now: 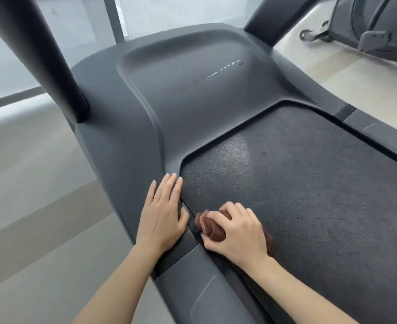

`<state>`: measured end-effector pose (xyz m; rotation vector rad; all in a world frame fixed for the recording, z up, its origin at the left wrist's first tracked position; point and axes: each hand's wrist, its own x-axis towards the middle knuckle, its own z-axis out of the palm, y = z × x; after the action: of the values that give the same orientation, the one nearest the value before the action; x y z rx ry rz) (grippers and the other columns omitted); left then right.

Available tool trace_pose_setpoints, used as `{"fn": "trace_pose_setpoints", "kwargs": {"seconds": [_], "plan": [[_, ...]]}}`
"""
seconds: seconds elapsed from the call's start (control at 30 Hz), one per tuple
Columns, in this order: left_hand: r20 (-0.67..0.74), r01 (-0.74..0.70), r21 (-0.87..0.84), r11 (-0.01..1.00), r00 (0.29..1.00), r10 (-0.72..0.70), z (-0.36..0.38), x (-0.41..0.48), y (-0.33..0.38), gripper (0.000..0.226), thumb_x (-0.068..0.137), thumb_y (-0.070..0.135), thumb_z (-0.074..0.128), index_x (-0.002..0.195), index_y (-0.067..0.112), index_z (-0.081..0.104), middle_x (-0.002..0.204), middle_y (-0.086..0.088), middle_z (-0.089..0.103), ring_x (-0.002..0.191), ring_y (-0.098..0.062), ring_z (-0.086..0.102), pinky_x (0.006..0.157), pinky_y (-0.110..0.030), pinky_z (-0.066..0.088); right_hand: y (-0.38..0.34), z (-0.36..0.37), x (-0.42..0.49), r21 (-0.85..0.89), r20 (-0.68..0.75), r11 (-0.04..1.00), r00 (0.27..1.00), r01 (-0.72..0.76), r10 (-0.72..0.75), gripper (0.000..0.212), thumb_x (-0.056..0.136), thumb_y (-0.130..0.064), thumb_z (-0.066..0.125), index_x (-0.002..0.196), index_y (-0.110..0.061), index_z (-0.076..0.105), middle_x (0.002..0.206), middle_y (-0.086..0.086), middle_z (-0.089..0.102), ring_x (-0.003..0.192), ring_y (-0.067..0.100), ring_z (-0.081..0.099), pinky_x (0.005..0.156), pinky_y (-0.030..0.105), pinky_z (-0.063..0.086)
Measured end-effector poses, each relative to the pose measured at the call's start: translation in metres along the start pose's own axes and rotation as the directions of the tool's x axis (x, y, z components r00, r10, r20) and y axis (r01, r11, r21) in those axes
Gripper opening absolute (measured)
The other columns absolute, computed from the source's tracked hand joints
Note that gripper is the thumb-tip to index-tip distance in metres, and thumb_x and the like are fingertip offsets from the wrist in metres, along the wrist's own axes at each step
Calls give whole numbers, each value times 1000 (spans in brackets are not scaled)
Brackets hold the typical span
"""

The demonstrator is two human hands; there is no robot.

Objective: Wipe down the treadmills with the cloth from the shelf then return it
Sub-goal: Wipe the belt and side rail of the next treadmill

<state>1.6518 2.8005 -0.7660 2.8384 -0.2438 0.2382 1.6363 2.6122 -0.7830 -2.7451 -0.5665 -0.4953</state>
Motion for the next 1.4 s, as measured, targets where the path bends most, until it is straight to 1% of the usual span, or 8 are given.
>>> {"fn": "trace_pose_setpoints", "kwargs": {"seconds": [0.23, 0.47, 0.6, 0.7, 0.8, 0.93, 1.2, 1.4], "plan": [[29, -6, -16, 1000, 1000, 6, -1, 2, -4, 69, 81, 27, 52, 144, 4, 34, 150, -9, 35, 141, -21, 26, 118, -41, 13, -6, 45, 129, -84, 78, 947, 946, -309, 315, 41, 77, -58, 55, 100, -26, 64, 98, 3, 57, 92, 26, 53, 76, 37, 38], [68, -83, -36, 996, 994, 86, -4, 0, -3, 66, 80, 31, 45, 144, 12, 37, 151, 0, 33, 143, -13, 18, 116, -45, 10, 33, 40, 128, -75, 98, 985, 982, -153, 160, 46, 78, -61, 53, 111, -30, 62, 101, 2, 55, 96, 23, 51, 77, 35, 40], [99, -133, 14, 991, 986, 131, 0, 0, -5, 64, 81, 36, 40, 142, 16, 41, 151, 6, 32, 143, -11, 17, 114, -49, 10, 94, 32, 135, -86, 35, 966, 968, -245, 249, 46, 76, -60, 60, 109, -29, 64, 104, 3, 57, 99, 26, 52, 79, 36, 41], [109, -117, 39, 992, 988, 112, 0, 1, -5, 58, 81, 35, 40, 134, 16, 53, 147, 5, 40, 141, -13, 25, 114, -49, 11, 149, 23, 154, -96, -2, 911, 915, -401, 403, 47, 76, -59, 62, 109, -27, 63, 109, 8, 56, 105, 30, 49, 85, 39, 39], [96, -111, 37, 993, 990, 107, 3, 2, -6, 55, 80, 35, 42, 130, 19, 57, 144, 6, 44, 140, -12, 28, 113, -50, 14, 193, 22, 177, -132, -61, 797, 807, -589, 587, 50, 77, -57, 59, 113, -22, 62, 115, 14, 53, 110, 34, 45, 88, 42, 38], [74, -114, 31, 993, 991, 111, 4, 3, -5, 55, 78, 34, 44, 128, 19, 59, 142, 8, 47, 138, -12, 31, 112, -51, 16, 183, 31, 200, -126, -118, 656, 668, -744, 735, 53, 80, -50, 55, 116, -12, 59, 120, 19, 52, 114, 38, 44, 92, 44, 35], [89, -100, 52, 994, 991, 95, -1, 2, -2, 55, 77, 35, 40, 125, 17, 61, 137, 6, 52, 136, -15, 36, 112, -50, 14, 54, 46, 154, -101, 5, 924, 929, -368, 370, 45, 78, -50, 59, 102, -13, 62, 100, 11, 58, 93, 31, 51, 74, 37, 37], [80, -113, 45, 993, 991, 109, -2, 2, -3, 55, 78, 35, 39, 124, 16, 62, 135, 4, 54, 135, -17, 37, 113, -49, 12, 54, 14, 82, 25, 82, 997, 994, 73, -75, 40, 67, -53, 68, 92, -22, 67, 84, 4, 58, 76, 26, 57, 63, 33, 47]]}}
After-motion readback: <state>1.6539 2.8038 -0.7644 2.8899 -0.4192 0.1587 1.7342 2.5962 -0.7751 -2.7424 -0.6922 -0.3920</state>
